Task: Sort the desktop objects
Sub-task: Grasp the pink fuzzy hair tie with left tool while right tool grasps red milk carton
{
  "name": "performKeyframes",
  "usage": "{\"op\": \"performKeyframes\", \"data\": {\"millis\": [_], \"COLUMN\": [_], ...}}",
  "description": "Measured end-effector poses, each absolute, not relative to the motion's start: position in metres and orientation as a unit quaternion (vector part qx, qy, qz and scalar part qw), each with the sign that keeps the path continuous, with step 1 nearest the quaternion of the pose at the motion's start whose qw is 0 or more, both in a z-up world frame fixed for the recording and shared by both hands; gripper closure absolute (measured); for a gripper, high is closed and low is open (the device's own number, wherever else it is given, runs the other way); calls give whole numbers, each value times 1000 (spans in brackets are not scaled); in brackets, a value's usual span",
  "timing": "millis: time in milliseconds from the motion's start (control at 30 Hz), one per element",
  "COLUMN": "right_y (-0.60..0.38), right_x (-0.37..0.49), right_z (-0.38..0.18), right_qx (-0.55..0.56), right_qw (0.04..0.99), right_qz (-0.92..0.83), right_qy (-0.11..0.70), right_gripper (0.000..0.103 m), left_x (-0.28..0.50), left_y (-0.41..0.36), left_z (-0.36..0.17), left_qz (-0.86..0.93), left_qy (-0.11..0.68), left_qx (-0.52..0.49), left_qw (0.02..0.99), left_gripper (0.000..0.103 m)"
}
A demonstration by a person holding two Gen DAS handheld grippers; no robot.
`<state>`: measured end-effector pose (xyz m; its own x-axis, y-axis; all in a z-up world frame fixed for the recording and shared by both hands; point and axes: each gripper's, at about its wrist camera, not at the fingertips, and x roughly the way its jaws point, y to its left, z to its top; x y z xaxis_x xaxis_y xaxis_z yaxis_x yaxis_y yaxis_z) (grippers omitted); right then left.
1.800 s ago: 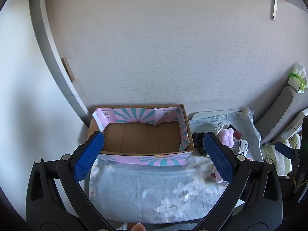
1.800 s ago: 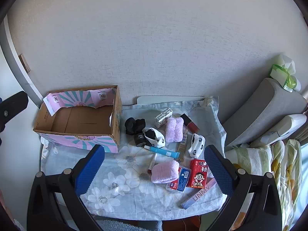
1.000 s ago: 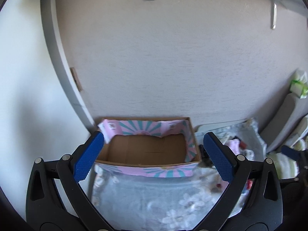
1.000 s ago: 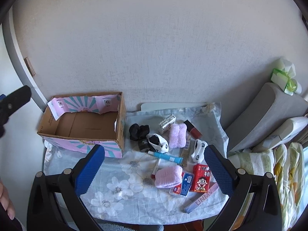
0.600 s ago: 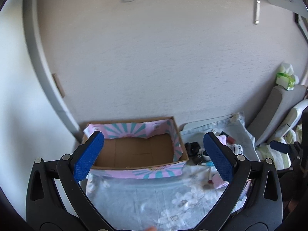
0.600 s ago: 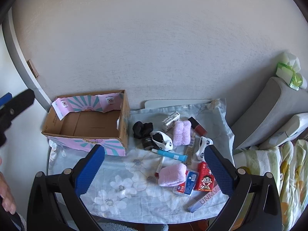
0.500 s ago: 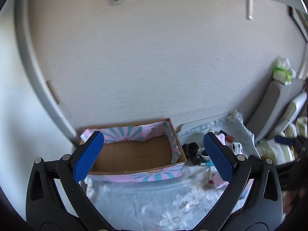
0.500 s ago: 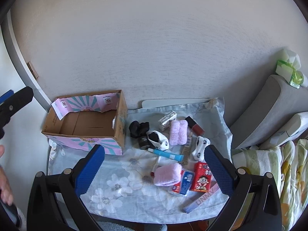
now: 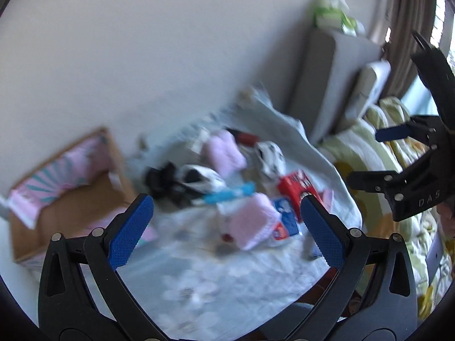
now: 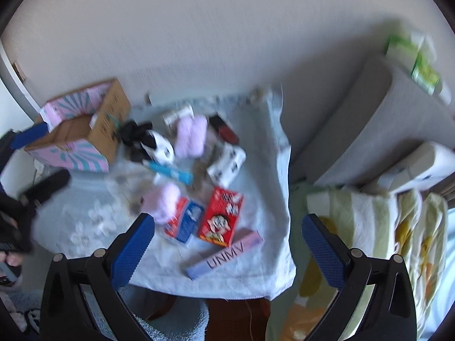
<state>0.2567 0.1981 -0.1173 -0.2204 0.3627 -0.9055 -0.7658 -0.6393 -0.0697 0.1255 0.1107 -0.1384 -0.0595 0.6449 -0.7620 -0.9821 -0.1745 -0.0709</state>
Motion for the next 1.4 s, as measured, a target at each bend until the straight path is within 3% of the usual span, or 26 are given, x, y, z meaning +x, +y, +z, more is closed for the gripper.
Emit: {"op": "performKeyframes", "data": {"millis": [367,500,567,633,667,833,1100,1400], "right_y": [250,262,263,263,264,266,266,263], "right_x": [260,252,250,247,248,251,249,242], "right_z": [-213,-241,-250,-257,-260,-267,-269,-265], "right_qx": [-526,-530,-533,-532,-528,-503,-495,-492], "right_qw": [291,270,264,254,249,230,236,256], "right_qz": [755,751,750,749,751,760,763,754], "right_qy": [262,286,291,301,309,341,343,352], "right_gripper": [5,12,20,28,29,34,51,52], "left_x": [152,154,155,155,155,159,151,147], "left_y": [151,155,156,157,156,159,155,150], "left_z": [-234,-249,-254,-258,-258,-255,-252,-240], "left_qz": [683,686,688,687,686,679,675,674], "left_qy": [290,302,307,312,305,311,297,295], "left_qx": [-369,-368,-362,-362,-361,-353,-365,-364], "left_qw": [560,551,548,547,552,563,568,571], "left_gripper": [4,12,16,27,29,61,76,79]}}
